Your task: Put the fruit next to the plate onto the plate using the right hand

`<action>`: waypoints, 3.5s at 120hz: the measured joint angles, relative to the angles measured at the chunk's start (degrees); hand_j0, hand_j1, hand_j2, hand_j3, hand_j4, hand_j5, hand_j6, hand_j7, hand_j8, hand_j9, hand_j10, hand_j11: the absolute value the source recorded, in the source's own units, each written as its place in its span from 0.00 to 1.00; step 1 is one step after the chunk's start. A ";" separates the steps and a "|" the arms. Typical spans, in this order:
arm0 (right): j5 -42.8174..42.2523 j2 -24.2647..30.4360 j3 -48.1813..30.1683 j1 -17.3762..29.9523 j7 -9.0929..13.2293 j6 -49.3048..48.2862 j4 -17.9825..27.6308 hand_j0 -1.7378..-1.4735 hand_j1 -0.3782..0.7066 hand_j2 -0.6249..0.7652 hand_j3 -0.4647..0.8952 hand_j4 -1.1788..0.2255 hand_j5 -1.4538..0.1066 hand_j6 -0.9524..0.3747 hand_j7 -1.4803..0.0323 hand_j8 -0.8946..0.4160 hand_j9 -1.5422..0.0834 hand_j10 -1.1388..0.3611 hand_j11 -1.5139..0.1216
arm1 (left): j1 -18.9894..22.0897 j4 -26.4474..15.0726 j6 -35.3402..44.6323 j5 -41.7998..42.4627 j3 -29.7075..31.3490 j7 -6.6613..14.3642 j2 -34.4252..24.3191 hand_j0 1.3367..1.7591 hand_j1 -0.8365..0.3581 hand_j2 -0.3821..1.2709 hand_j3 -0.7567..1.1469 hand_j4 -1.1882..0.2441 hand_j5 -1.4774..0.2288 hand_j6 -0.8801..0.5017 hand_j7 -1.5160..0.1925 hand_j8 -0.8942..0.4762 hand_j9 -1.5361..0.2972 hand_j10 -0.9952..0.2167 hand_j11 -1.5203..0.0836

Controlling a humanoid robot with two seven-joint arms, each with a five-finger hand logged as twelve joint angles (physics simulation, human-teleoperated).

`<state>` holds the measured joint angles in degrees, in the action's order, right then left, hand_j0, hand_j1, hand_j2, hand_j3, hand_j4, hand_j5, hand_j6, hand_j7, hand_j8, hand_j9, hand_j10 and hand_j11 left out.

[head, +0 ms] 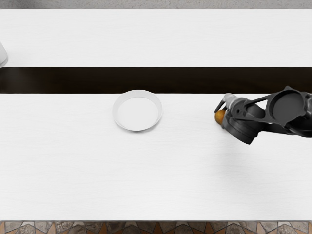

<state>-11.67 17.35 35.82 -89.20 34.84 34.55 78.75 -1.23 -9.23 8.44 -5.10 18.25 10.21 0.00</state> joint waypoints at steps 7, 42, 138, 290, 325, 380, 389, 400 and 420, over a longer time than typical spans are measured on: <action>0.34 0.01 0.08 -0.02 0.05 0.07 0.03 0.31 0.80 0.80 0.34 0.40 0.44 0.46 0.45 0.36 0.46 0.33 0.44 | 0.00 0.00 0.00 0.00 0.01 0.01 0.00 0.76 0.99 0.23 0.40 0.83 0.87 0.64 0.89 0.65 0.84 0.82 0.95; 1.67 0.15 0.13 -0.38 0.23 0.31 0.14 0.33 0.67 0.79 0.34 0.30 0.27 0.36 0.29 0.27 0.31 0.28 0.28 | 0.00 0.00 0.00 0.00 0.03 0.03 0.00 0.76 0.99 0.23 0.40 0.83 0.87 0.64 0.89 0.65 0.84 0.82 0.95; 5.75 0.11 -13.50 -6.91 0.34 0.24 2.08 0.33 0.57 0.66 0.34 0.30 0.20 0.36 0.23 0.28 0.24 0.25 0.23 | 0.00 0.00 0.00 0.00 0.02 0.02 0.00 0.76 0.99 0.23 0.40 0.83 0.87 0.64 0.89 0.65 0.84 0.82 0.95; 3.62 -17.16 -23.47 -3.91 0.25 0.31 -11.42 0.33 0.62 0.72 0.34 0.31 0.20 0.38 0.24 0.32 0.25 0.26 0.24 | 0.00 0.00 0.00 0.00 0.03 0.02 0.00 0.76 0.99 0.23 0.40 0.83 0.87 0.64 0.89 0.65 0.84 0.82 0.95; 3.43 -17.34 -23.76 -2.67 0.26 0.34 -14.36 0.32 0.62 0.72 0.34 0.31 0.20 0.38 0.24 0.32 0.26 0.26 0.24 | 0.00 0.00 0.00 0.00 0.03 0.01 0.00 0.76 0.99 0.23 0.40 0.83 0.87 0.64 0.89 0.65 0.84 0.82 0.95; 3.37 -17.35 -26.26 -1.61 0.25 0.35 -14.34 0.32 0.61 0.70 0.34 0.30 0.22 0.37 0.25 0.31 0.27 0.25 0.25 | 0.00 0.00 0.00 0.00 0.03 0.01 0.00 0.76 0.99 0.23 0.40 0.83 0.87 0.64 0.89 0.65 0.84 0.82 0.95; 3.38 -17.35 -26.30 -1.42 0.24 0.36 -14.30 0.32 0.61 0.71 0.34 0.29 0.23 0.36 0.26 0.30 0.27 0.25 0.25 | 0.00 0.00 0.00 0.00 0.03 0.02 0.00 0.76 0.99 0.23 0.40 0.83 0.87 0.64 0.89 0.65 0.84 0.82 0.95; 3.37 -17.35 -26.32 -1.31 0.22 0.37 -14.29 0.32 0.62 0.73 0.34 0.29 0.24 0.36 0.27 0.30 0.28 0.25 0.26 | 0.00 0.00 0.00 0.00 0.03 0.04 0.00 0.76 0.99 0.23 0.40 0.83 0.87 0.64 0.89 0.65 0.84 0.82 0.95; 2.94 -17.35 -26.33 -1.19 0.19 0.42 -14.43 0.31 0.63 0.73 0.34 0.29 0.28 0.35 0.31 0.29 0.32 0.24 0.30 | 0.00 0.00 0.00 0.00 0.03 0.03 0.00 0.76 0.99 0.23 0.40 0.83 0.87 0.64 0.89 0.65 0.84 0.82 0.95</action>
<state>-8.73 0.00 9.49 -90.39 35.03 34.97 64.32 -1.23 -9.23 8.44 -5.10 18.28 10.24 0.00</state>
